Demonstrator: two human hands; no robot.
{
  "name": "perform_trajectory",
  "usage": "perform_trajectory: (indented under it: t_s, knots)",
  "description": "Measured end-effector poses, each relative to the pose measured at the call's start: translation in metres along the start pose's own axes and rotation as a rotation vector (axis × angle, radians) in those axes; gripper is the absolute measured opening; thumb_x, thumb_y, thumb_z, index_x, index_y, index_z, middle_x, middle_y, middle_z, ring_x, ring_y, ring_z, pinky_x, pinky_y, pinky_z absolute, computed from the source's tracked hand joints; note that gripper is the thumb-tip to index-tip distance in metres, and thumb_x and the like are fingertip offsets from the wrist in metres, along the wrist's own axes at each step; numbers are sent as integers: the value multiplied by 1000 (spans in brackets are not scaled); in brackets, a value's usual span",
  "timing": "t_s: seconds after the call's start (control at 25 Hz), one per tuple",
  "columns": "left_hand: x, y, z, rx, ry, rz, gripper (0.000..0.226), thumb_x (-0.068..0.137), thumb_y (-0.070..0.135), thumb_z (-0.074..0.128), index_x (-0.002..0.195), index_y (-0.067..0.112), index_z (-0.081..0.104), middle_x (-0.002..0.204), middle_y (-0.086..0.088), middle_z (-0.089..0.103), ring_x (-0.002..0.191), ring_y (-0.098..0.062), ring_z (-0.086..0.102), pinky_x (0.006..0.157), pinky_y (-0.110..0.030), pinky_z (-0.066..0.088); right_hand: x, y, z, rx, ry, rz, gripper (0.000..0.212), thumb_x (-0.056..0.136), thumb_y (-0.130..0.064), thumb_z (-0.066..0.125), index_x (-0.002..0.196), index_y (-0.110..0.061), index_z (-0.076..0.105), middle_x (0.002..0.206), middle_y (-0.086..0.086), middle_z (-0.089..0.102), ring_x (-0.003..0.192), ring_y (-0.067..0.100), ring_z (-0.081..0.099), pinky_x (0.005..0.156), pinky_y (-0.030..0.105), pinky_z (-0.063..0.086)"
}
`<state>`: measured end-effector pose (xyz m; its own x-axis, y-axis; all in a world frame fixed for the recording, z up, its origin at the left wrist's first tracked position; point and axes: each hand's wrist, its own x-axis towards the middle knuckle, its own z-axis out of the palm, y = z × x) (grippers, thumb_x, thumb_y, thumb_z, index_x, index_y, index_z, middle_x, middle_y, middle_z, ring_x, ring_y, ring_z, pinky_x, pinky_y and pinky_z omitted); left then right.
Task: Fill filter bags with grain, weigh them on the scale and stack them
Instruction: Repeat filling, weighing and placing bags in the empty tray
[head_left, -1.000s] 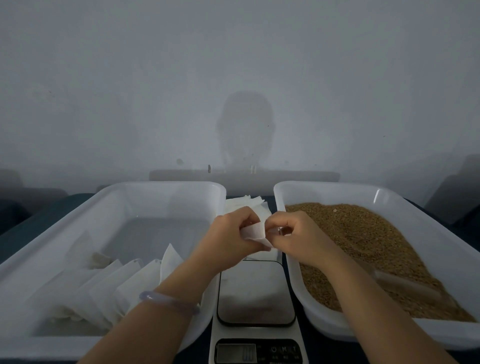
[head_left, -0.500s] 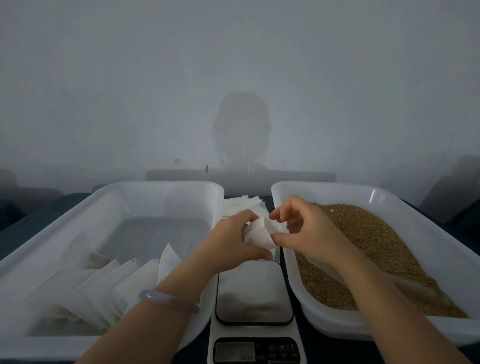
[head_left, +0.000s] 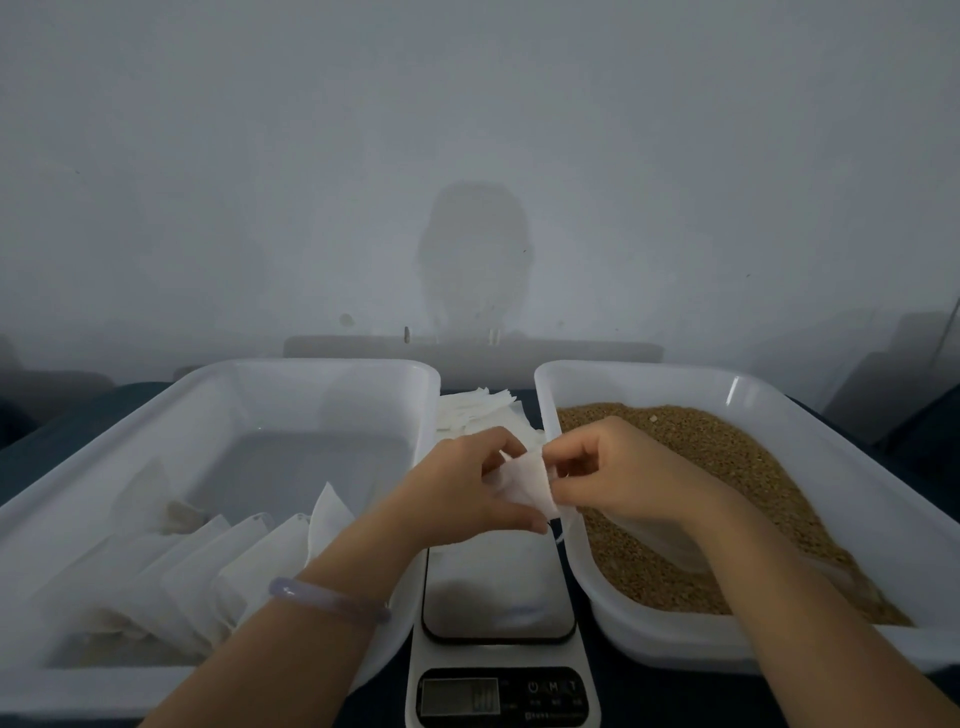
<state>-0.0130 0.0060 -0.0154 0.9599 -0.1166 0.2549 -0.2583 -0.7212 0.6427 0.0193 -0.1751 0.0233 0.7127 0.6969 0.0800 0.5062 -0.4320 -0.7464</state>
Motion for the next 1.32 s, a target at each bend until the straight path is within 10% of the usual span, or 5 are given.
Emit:
perform_trajectory:
  t_s: [0.32, 0.56, 0.76, 1.04, 1.32]
  knots:
    - [-2, 7, -4, 424, 206, 338, 76, 63, 50, 80, 127, 17, 53, 116, 8, 60, 115, -6, 46, 116, -32, 11, 3, 0, 11, 274, 121, 110, 12, 73, -24, 78, 85, -20, 77, 65, -3, 65, 57, 5, 54, 55, 20, 44]
    - [-2, 1, 2, 216, 214, 118, 19, 79, 13, 64, 71, 18, 47, 63, 11, 47, 59, -13, 45, 52, -14, 33, -10, 14, -24, 291, 191, 187, 28, 64, -46, 78, 85, -27, 75, 81, 0, 73, 63, 7, 63, 59, 20, 51]
    - [1, 3, 4, -111, 225, -8, 27, 72, 39, 76, 75, 27, 52, 67, 10, 56, 57, -2, 51, 51, -13, 37, -40, 89, -74, -662, -178, 731, 37, 79, -31, 73, 113, -23, 61, 113, -8, 60, 100, 11, 57, 88, 26, 48]
    - [-4, 4, 2, -377, 223, 27, 51, 59, 63, 55, 93, 26, 57, 87, 1, 63, 80, -15, 61, 66, -23, 48, -44, 117, -80, -589, 2, 687, 13, 87, -32, 63, 92, -20, 61, 94, -1, 64, 83, 11, 60, 72, 24, 49]
    - [0, -1, 4, -234, 356, -61, 20, 65, 31, 75, 71, 20, 59, 63, -2, 58, 56, -17, 51, 53, -27, 42, 0, 109, -70, -704, 113, 623, 30, 88, -13, 59, 117, -6, 56, 98, 5, 59, 84, 18, 61, 67, 22, 50]
